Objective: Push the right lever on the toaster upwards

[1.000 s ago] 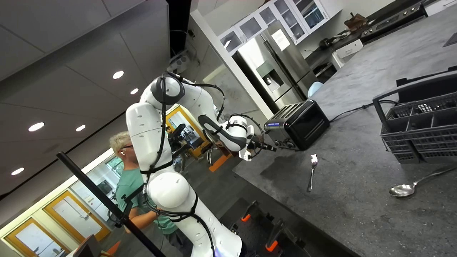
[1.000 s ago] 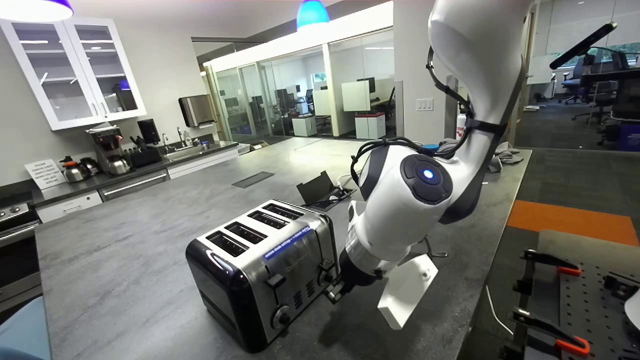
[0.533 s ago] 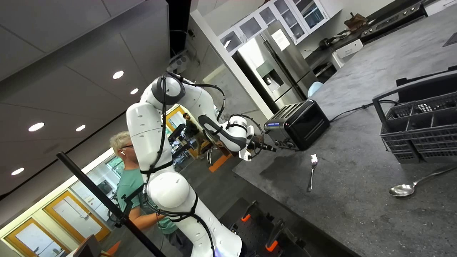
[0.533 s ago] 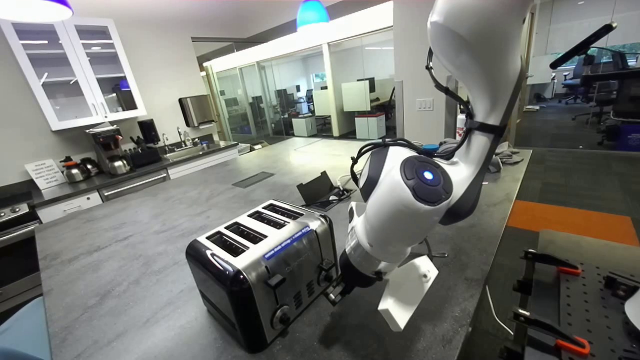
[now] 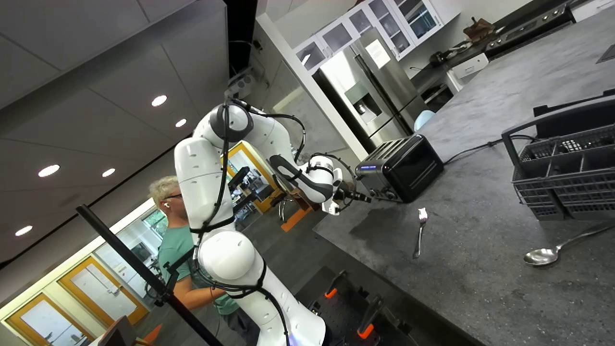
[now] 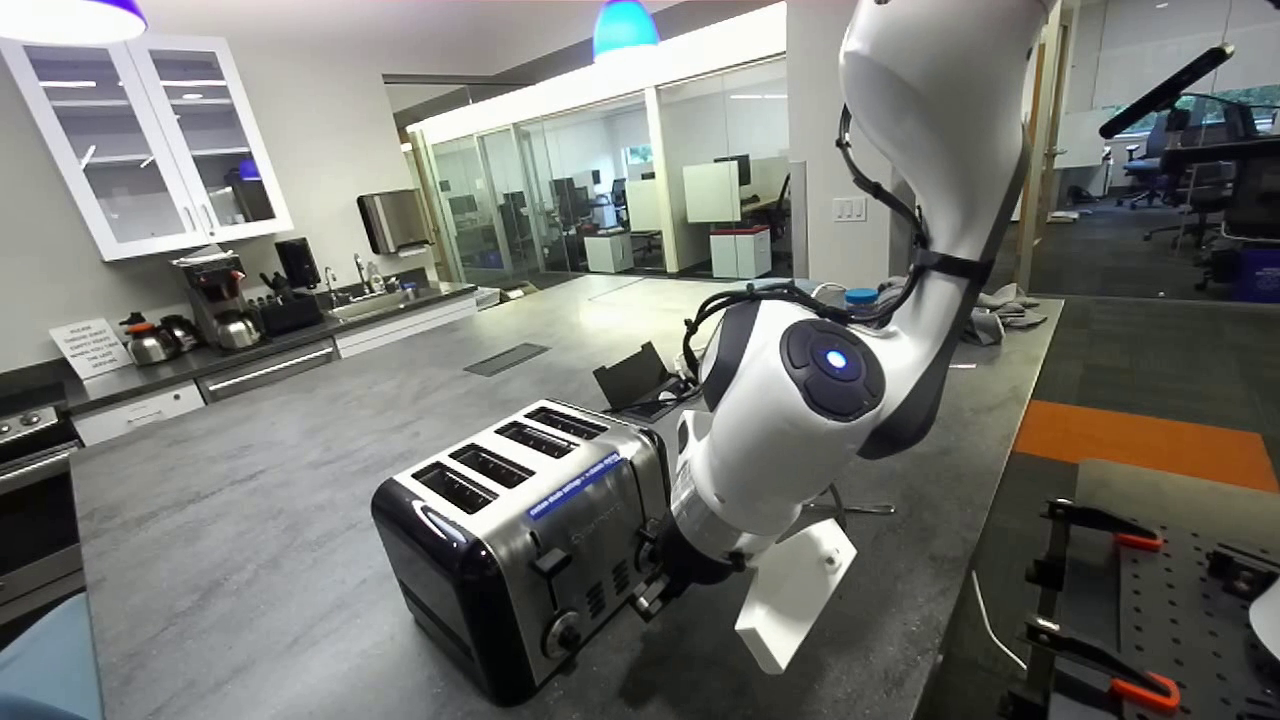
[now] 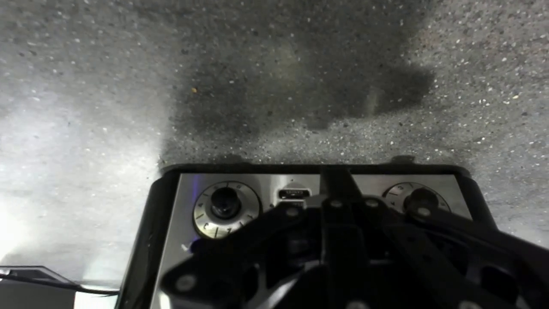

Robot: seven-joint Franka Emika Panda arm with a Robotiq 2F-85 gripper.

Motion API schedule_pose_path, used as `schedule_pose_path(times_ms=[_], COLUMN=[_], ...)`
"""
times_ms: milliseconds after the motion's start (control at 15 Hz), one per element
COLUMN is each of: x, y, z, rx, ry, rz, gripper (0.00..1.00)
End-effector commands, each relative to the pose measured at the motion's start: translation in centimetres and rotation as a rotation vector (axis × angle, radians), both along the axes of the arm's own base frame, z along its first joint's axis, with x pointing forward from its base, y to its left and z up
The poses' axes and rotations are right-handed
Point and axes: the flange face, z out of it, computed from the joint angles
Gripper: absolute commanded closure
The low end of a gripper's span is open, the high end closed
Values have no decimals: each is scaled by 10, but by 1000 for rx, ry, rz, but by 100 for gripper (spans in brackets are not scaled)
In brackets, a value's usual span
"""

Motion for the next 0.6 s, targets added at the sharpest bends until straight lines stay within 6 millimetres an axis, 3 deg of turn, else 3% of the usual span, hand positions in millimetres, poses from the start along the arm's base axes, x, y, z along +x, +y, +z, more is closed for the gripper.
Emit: schedule_pose_path(times_ms=[0,533], x=[14,33], y=[4,3], z=[-7,-20], rx=[-20,-50], ry=[-6,-22], rz=[13,-11], gripper=[100,100])
